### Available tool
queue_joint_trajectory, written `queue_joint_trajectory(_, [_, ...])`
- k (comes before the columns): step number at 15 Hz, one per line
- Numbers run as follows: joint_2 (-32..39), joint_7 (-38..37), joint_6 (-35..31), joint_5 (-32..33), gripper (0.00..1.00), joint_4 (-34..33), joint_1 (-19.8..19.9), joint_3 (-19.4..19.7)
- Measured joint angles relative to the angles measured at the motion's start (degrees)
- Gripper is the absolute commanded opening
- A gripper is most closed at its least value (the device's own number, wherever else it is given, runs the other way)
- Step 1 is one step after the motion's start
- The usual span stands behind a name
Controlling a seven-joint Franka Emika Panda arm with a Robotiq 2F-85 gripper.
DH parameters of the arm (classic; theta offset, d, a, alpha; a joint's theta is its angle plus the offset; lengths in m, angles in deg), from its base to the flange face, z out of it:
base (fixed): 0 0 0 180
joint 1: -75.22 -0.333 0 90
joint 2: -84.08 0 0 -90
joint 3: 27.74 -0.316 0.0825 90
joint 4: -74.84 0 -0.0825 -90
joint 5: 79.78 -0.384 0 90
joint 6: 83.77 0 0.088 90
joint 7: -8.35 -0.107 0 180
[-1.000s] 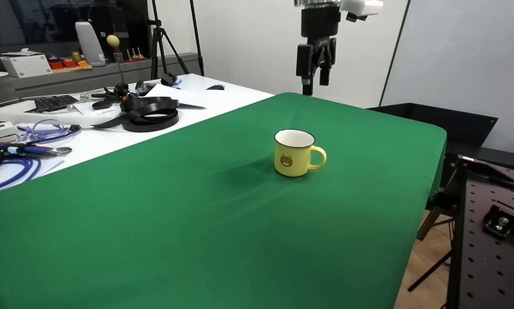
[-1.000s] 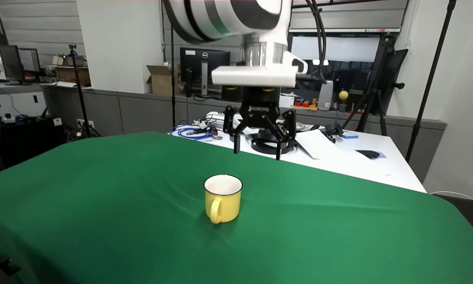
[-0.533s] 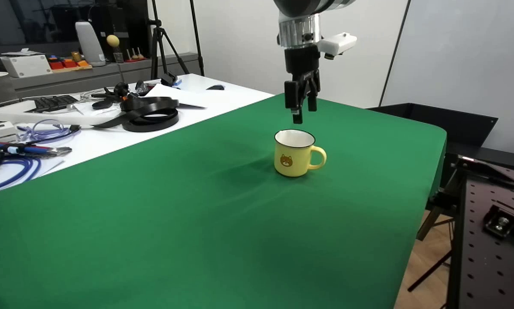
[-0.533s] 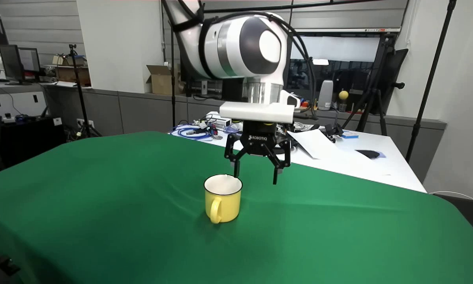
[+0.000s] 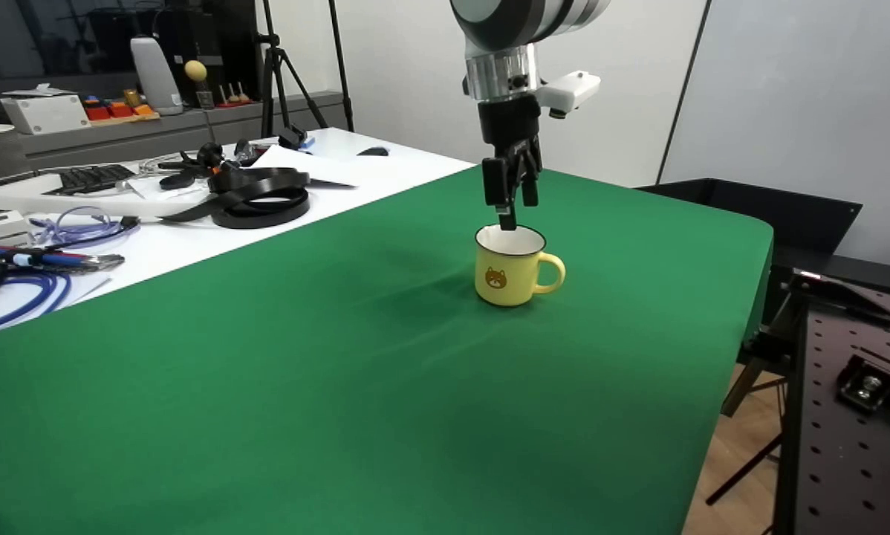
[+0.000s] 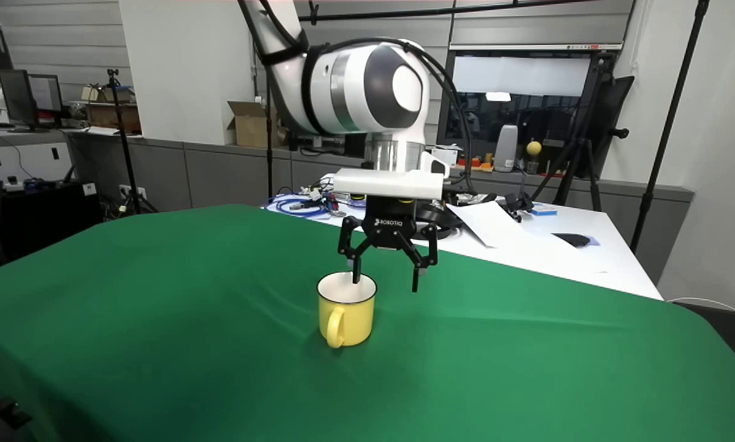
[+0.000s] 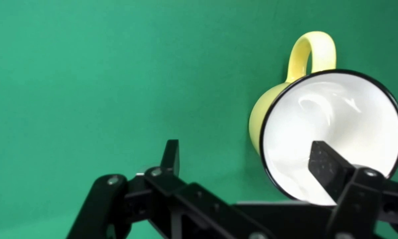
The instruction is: Move the cup slightly to the left
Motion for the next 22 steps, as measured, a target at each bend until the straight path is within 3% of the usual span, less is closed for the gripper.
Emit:
queue_joint_trajectory(2, [0.08,0.01,0.71,0.01,0.99,0.03,0.11,0.03])
queue_joint_trajectory(3, [0.17,0.01,0.99,0.01,0.75,0.03,0.17,0.04])
queue_joint_trajectory(5, [0.47,0.04,1.5,0.07,0.71,0.03,0.27,0.05])
queue_joint_trajectory(15, [2.3,1.07,2.11,0.09,0.02,-0.46,0.28,-0.72])
queue_joint_trajectory(22, [2.05,4.28,3.17,-0.19,0.02,-1.14,0.74,-1.98])
